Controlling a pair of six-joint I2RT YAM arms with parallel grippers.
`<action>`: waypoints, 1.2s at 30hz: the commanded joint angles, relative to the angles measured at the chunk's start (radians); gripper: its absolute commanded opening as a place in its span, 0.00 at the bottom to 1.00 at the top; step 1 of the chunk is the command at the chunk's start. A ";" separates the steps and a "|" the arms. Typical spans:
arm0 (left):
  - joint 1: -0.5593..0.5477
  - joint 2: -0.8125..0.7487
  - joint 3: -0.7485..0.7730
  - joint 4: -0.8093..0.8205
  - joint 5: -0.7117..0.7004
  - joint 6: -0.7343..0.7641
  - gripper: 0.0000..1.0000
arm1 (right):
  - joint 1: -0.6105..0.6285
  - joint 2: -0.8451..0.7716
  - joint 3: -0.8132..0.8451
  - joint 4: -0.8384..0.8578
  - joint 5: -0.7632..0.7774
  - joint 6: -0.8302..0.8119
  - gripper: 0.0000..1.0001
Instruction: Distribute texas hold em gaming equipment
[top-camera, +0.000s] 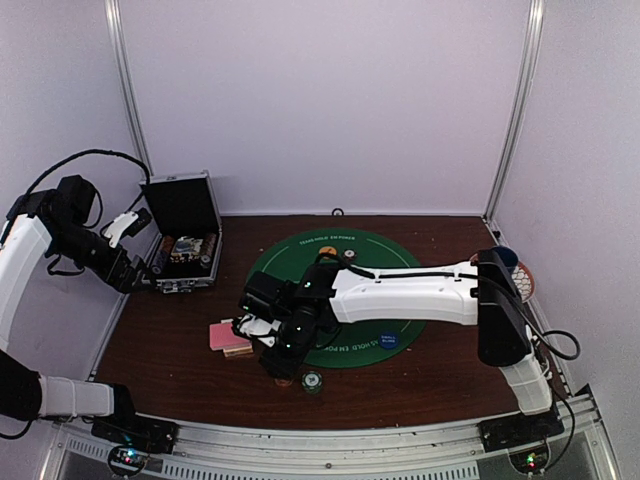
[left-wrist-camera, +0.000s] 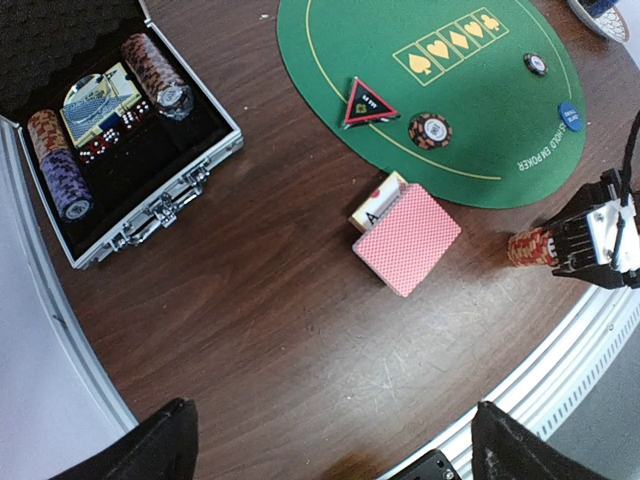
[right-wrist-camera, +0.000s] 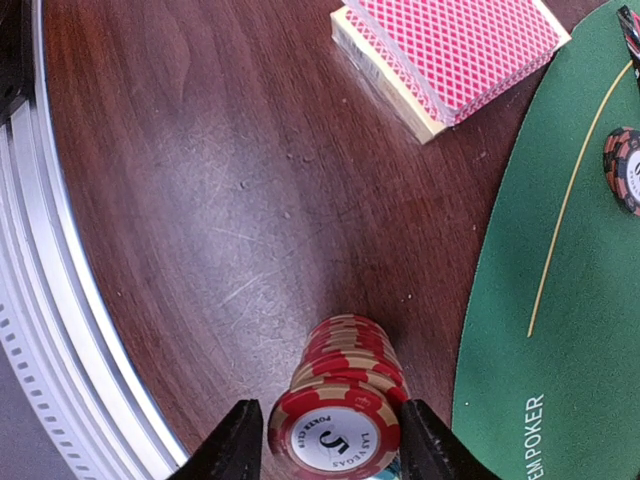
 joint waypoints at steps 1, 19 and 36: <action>0.006 -0.011 0.025 0.002 0.004 0.009 0.98 | 0.006 0.026 0.008 -0.002 0.006 0.001 0.52; 0.006 -0.014 0.023 0.001 0.005 0.007 0.98 | 0.011 0.023 0.014 0.008 0.043 -0.009 0.53; 0.006 -0.016 0.020 0.002 0.009 0.007 0.97 | 0.030 0.028 0.083 -0.024 0.109 -0.035 0.61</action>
